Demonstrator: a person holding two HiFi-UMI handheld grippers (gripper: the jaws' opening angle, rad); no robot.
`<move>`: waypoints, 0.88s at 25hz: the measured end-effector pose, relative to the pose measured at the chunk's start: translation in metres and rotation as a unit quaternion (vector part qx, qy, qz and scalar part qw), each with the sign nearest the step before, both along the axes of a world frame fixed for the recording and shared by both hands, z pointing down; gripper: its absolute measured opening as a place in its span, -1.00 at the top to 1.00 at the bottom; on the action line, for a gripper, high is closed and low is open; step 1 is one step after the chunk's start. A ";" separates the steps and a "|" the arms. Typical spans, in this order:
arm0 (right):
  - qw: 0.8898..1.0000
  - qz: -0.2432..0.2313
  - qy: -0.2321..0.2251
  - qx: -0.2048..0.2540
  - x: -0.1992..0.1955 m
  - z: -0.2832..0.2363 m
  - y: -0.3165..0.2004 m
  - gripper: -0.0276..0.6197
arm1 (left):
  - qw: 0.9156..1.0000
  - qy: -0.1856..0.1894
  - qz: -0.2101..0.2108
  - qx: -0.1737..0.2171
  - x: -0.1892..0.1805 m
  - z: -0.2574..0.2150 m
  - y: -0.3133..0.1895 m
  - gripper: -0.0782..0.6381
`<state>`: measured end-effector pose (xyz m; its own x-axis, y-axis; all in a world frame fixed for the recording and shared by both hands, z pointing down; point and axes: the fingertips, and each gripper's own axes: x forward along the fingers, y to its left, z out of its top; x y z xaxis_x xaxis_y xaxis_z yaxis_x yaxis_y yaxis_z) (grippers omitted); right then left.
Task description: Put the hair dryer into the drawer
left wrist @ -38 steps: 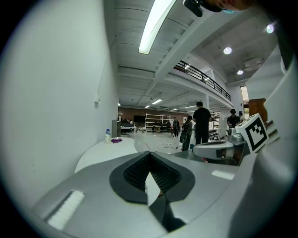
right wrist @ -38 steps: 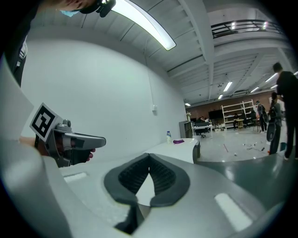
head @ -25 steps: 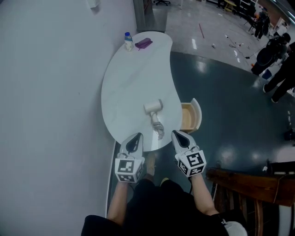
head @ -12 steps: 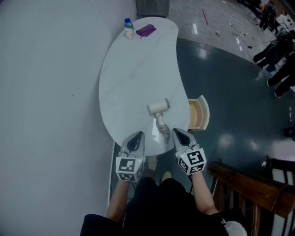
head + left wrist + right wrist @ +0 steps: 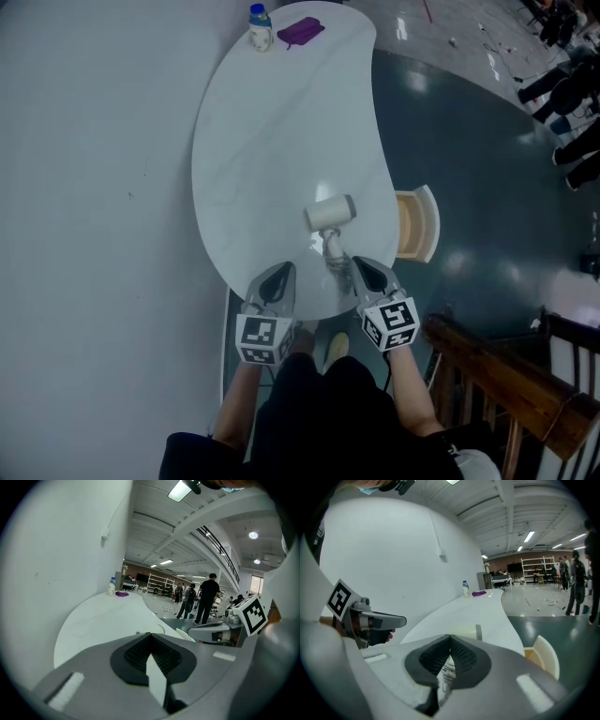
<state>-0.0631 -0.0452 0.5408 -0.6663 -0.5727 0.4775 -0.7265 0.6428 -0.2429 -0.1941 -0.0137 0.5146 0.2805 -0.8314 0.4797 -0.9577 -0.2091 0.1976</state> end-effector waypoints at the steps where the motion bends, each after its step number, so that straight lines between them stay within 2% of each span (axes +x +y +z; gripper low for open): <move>1: 1.000 0.001 0.001 -0.005 -0.002 0.006 -0.002 0.91 | 1.000 0.000 0.000 -0.004 -0.001 0.005 -0.002 0.76; 8: 0.999 0.010 0.013 -0.039 -0.014 0.041 -0.018 0.89 | 1.000 0.007 -0.003 -0.026 -0.012 0.027 -0.011 0.76; 13: 0.998 0.008 0.023 -0.062 -0.025 0.059 -0.030 0.79 | 0.999 0.012 -0.003 -0.035 -0.017 0.032 -0.020 0.76; 18: 0.994 -0.005 0.043 -0.099 -0.036 0.084 -0.037 0.39 | 0.999 0.017 -0.006 -0.041 -0.023 0.034 -0.027 0.76; 22: 0.991 -0.013 0.057 -0.122 -0.041 0.101 -0.036 0.20 | 0.999 0.021 -0.008 -0.048 -0.029 0.036 -0.031 0.76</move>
<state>-0.1036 -0.0813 0.6421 -0.6129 -0.4134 0.6734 -0.7421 0.5939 -0.3109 -0.2231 -0.0448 0.5504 0.2894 -0.7867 0.5454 -0.9511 -0.1718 0.2568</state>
